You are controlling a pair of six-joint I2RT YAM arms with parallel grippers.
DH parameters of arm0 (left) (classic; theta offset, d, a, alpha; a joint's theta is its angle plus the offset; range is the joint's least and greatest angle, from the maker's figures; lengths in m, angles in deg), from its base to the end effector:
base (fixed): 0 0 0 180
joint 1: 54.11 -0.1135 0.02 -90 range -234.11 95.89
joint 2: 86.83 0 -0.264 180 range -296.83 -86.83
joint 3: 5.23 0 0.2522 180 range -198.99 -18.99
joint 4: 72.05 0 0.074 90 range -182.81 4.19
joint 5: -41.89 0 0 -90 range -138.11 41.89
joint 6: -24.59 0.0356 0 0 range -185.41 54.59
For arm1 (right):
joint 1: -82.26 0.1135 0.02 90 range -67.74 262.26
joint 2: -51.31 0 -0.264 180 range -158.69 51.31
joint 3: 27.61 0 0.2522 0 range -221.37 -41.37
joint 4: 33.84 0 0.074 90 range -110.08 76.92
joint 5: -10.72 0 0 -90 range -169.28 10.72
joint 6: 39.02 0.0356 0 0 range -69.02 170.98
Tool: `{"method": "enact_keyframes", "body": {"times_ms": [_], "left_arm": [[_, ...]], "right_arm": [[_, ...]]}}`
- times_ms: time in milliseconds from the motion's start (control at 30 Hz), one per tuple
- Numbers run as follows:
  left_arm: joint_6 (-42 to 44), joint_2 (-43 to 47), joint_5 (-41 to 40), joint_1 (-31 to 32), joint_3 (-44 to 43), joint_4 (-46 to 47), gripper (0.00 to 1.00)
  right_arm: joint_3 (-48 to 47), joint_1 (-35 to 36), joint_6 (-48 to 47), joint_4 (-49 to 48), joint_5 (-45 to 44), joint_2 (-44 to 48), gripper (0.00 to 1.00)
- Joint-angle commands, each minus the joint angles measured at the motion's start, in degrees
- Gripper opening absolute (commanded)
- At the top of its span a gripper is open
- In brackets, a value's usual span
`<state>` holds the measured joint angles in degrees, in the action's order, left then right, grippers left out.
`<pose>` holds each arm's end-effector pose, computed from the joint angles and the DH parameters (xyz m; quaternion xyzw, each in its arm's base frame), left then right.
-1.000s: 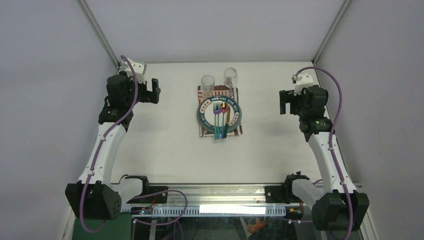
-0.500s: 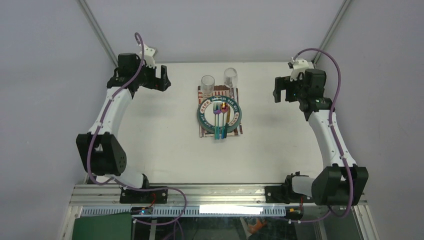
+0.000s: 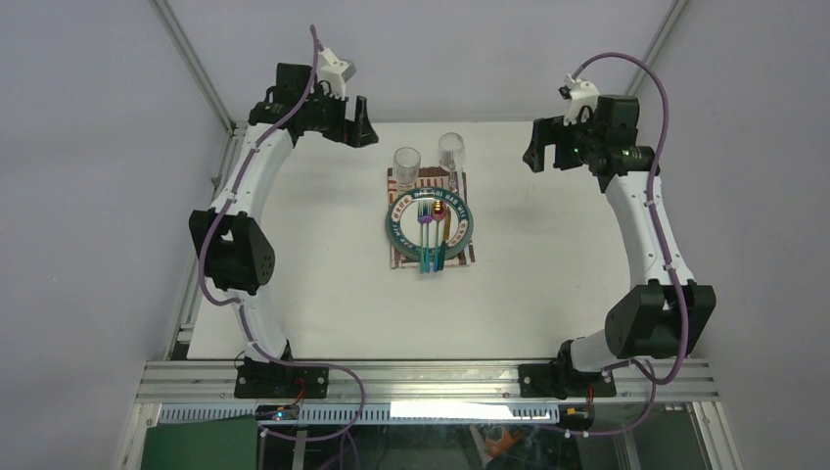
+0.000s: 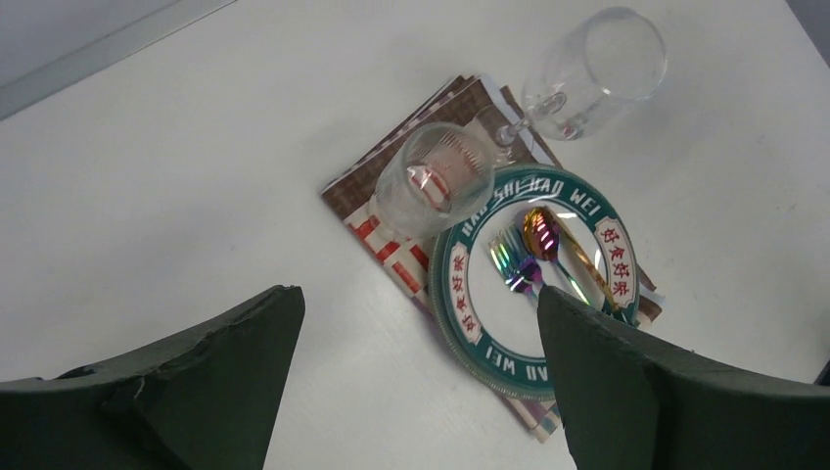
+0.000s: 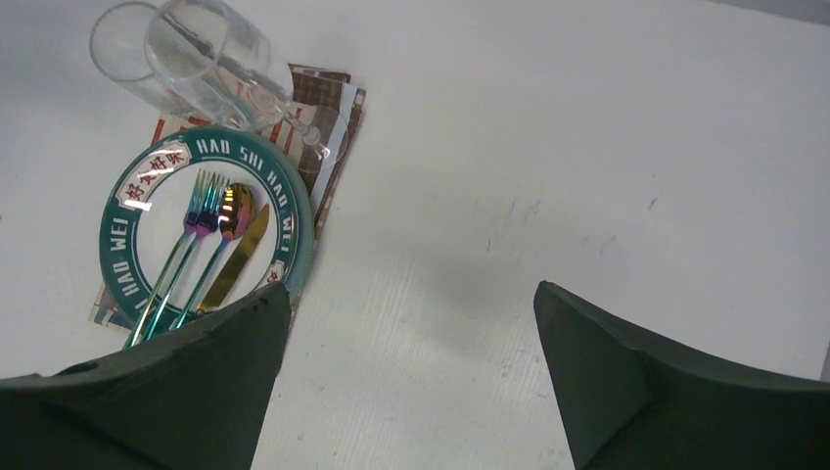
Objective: Set the dinner table for one person
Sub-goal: Pick up the cup with the napkin.
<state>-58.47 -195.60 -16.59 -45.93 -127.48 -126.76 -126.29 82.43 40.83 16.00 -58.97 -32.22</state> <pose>0.4217 -0.0794 0.3535 0.2265 0.8542 -0.2517 0.3946 0.3219 0.0133 0.3806 -0.1599 0.8610 0.1158 0.4687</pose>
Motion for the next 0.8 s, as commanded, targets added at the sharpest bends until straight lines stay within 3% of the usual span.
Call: {"method": "enact_keyframes", "body": {"times_ms": [0,133,267,767], "left_arm": [[-0.66,-5.89,-5.36,5.63,-8.4,-3.74,0.94],[0.06,-12.66,-19.88,9.99,-16.11,-6.95,0.91],[-0.18,-17.3,-27.61,12.41,-19.66,-7.78,0.89],[-1.44,-21.47,-32.26,13.41,-22.94,-8.44,0.73]], "right_arm": [[4.18,0.74,-0.78,0.28,-0.63,1.56,1.0],[8.16,1.29,-1.14,-1.27,-3.31,3.81,1.0],[10.54,1.41,-1.36,-1.96,-4.01,5.73,1.0],[15.87,1.59,-1.19,-3.98,-4.49,9.02,1.0]]}}
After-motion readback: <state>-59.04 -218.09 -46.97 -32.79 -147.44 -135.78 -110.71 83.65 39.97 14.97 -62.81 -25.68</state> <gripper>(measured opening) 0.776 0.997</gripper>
